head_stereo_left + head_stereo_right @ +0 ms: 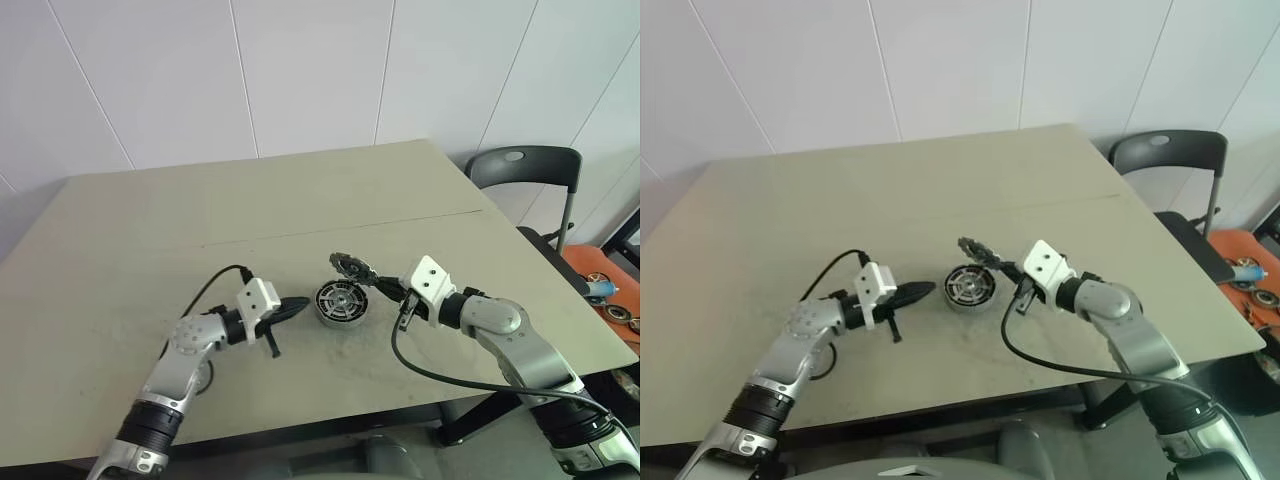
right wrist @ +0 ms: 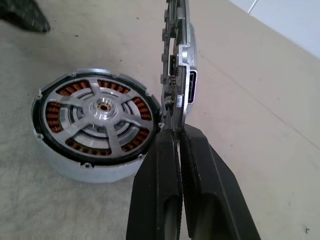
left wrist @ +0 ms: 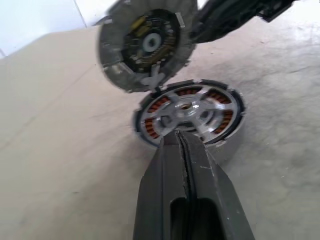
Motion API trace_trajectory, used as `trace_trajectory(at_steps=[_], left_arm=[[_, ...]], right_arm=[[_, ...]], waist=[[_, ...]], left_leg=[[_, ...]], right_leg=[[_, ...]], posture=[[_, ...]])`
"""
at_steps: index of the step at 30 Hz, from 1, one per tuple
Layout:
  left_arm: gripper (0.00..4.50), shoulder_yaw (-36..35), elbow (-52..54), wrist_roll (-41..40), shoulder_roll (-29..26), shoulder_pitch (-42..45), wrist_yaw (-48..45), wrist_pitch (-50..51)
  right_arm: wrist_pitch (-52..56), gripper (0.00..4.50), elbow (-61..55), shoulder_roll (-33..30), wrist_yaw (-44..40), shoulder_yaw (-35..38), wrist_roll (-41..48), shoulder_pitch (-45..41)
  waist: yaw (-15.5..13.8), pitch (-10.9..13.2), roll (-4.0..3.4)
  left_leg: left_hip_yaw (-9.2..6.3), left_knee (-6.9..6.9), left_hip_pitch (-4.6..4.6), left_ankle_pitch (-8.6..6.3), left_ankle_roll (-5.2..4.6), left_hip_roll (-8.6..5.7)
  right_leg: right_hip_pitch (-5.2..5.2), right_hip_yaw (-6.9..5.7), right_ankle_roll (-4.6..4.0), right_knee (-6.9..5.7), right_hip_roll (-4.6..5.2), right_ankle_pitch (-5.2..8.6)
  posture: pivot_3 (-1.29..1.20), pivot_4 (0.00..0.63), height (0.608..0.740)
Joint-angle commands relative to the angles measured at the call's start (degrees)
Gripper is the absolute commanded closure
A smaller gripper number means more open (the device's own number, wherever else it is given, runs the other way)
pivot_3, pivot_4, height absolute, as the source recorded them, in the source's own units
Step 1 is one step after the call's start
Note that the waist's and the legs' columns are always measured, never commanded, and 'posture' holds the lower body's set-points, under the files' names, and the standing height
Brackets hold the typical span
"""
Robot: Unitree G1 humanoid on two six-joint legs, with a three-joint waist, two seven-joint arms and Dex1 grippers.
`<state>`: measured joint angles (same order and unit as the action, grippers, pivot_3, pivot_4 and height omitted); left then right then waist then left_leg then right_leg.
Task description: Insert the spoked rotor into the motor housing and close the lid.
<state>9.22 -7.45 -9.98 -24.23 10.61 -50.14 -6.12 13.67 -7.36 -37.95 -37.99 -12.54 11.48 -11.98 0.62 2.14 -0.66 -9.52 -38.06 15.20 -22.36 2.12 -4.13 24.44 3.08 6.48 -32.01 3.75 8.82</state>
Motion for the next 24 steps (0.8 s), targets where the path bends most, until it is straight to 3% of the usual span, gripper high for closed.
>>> trace_trajectory(at_steps=[1,7,10,14,19,22,24], left_arm=[[4.5,-1.09,-1.2,0.35,0.18,1.92,0.44,-2.17],[4.5,-0.65,-2.06,1.01,1.1,2.52,0.71,-2.55],[4.5,-0.52,-2.03,1.15,1.37,2.83,0.8,-2.38],[4.5,-0.99,-2.62,0.79,1.15,3.72,0.37,-2.02],[4.5,-2.1,-2.47,-1.16,0.68,3.9,-1.03,-1.2],[4.5,-1.83,-1.89,-0.88,0.7,3.28,-0.98,-0.92],[4.5,-1.73,-1.65,-0.77,0.68,2.87,-1.01,-0.88]], right_arm=[[0.41,3.81,-0.41,0.55,-3.66,0.68,1.1,-0.03],[0.02,1.78,0.27,0.49,-7.48,0.91,-0.04,0.23],[-0.23,1.78,0.96,0.36,-8.85,1.05,-0.31,0.14],[8.94,1.78,-2.47,3.78,-11.61,6.37,12.27,-1.13],[15.06,1.78,-1.08,8.65,-5.93,9.45,14.57,-6.44],[15.85,1.17,0.85,9.5,-4.81,6.33,10.82,-8.83],[16.15,0.53,2.16,10.34,-4.66,3.73,8.62,-10.23]], waist=[[-0.12,0.03,0.05],[-0.83,0.05,0.07],[-1.36,0.06,0.07],[-1.4,0.06,0.08],[-1.27,0.06,0.07],[-1.35,0.06,0.07],[-1.34,0.06,0.07]], left_leg=[[0.0,0.0,0.0,0.0,0.0,0.0],[0.0,0.0,0.09,-0.01,0.02,-0.02],[0.01,0.01,0.09,-0.01,0.02,-0.01],[-0.01,0.01,0.09,-0.01,0.02,-0.01],[0.02,0.0,0.07,-0.01,0.02,-0.01],[-0.02,0.02,0.07,-0.01,0.02,0.0],[-0.02,0.02,0.1,-0.01,0.02,0.0]], right_leg=[[0.0,0.0,0.0,0.0,0.0,0.0],[0.03,0.0,0.1,0.12,0.03,-0.08],[0.04,0.0,0.09,0.12,0.03,-0.08],[0.03,0.0,0.09,0.11,0.02,-0.08],[0.03,0.01,0.05,0.1,0.02,-0.11],[0.06,-0.02,0.06,0.07,0.0,-0.11],[0.08,-0.02,0.06,0.08,0.0,-0.12]], posture=[[0.0,0.0,0.74],[0.0,0.0,0.74],[0.0,0.0,0.74],[0.0,0.0,0.74],[0.0,0.0,0.74],[0.0,0.0,0.74],[0.0,0.0,0.74]])
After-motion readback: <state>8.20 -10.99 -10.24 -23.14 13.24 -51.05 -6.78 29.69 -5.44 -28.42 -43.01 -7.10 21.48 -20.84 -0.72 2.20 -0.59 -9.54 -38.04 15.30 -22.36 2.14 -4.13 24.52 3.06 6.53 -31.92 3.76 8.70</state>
